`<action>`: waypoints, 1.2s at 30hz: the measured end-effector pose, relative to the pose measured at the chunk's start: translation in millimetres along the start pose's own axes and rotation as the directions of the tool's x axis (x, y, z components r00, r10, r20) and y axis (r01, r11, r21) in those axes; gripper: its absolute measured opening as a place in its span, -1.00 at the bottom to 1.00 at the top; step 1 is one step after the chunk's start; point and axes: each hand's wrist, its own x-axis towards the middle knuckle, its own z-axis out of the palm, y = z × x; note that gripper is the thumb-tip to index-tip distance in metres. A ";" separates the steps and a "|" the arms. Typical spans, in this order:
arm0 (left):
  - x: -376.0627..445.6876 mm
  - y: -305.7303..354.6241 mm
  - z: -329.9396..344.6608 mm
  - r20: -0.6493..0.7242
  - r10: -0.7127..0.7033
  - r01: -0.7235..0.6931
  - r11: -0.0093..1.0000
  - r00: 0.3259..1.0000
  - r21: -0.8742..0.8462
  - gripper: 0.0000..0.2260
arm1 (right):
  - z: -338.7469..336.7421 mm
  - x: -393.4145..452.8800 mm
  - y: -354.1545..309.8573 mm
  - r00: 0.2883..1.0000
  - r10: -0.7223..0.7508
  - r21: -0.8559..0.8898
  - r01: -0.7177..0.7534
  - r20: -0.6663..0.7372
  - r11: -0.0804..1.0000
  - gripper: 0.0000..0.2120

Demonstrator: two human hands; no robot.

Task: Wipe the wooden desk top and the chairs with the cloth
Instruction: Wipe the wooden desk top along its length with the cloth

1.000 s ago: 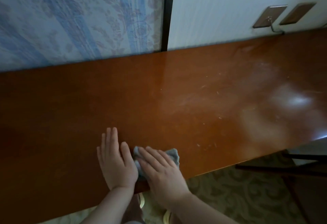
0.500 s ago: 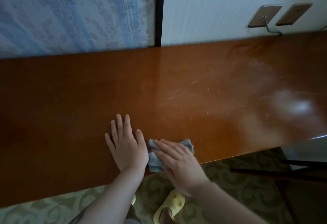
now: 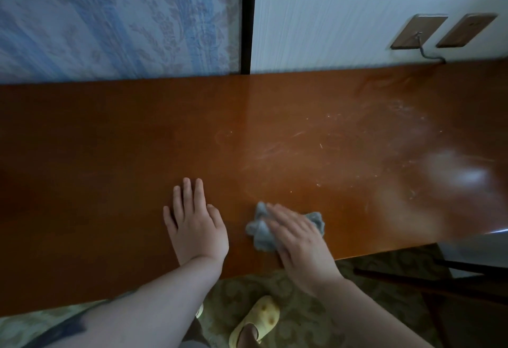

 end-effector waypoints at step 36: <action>1.6 -3.6 4.0 -0.005 -0.003 0.003 0.999 1.000 -0.043 -0.54 | 14.0 53.7 -28.5 0.989 -0.136 0.106 0.130 0.054 0.986 -0.46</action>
